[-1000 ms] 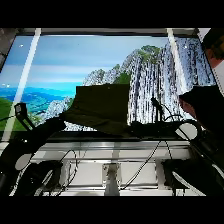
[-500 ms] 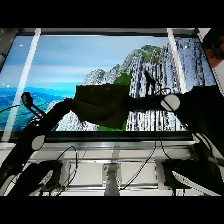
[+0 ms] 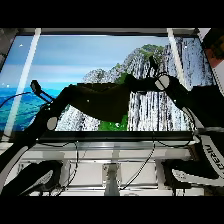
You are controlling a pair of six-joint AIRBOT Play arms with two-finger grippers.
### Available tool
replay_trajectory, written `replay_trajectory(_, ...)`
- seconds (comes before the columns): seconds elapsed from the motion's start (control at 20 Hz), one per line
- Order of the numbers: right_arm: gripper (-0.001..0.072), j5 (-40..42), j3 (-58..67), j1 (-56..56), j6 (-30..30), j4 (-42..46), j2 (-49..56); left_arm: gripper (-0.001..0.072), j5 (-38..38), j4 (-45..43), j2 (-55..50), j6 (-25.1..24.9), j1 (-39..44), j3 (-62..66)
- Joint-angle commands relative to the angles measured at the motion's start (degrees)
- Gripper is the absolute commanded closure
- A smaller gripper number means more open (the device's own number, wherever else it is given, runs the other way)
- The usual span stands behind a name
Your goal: Fold the clothes and pants, and hang the long-sleeved shirts on hangers.
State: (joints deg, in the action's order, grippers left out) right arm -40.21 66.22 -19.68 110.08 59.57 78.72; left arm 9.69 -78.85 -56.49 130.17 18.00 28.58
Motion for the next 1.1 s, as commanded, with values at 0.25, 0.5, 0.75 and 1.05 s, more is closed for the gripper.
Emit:
replay_trajectory(0.25,0.0697,14.8,0.5,0.3,3.1,-4.5,8.3,0.0688,14.7,0.1,-13.6,5.3,0.0,4.6)
replay_trajectory(0.5,0.0419,26.1,3.2,1.9,6.2,-3.7,9.8,0.0063,15.2,0.1,-21.2,6.2,-0.7,13.3)
replay_trajectory(0.75,0.0184,7.9,9.1,9.4,5.7,0.0,9.8,0.0019,15.2,0.0,-23.3,6.2,-3.0,18.9)
replay_trajectory(1.05,0.0115,-30.4,9.9,19.6,-24.5,-12.2,12.8,0.0022,8.4,-12.2,-11.5,11.3,-3.1,18.9)
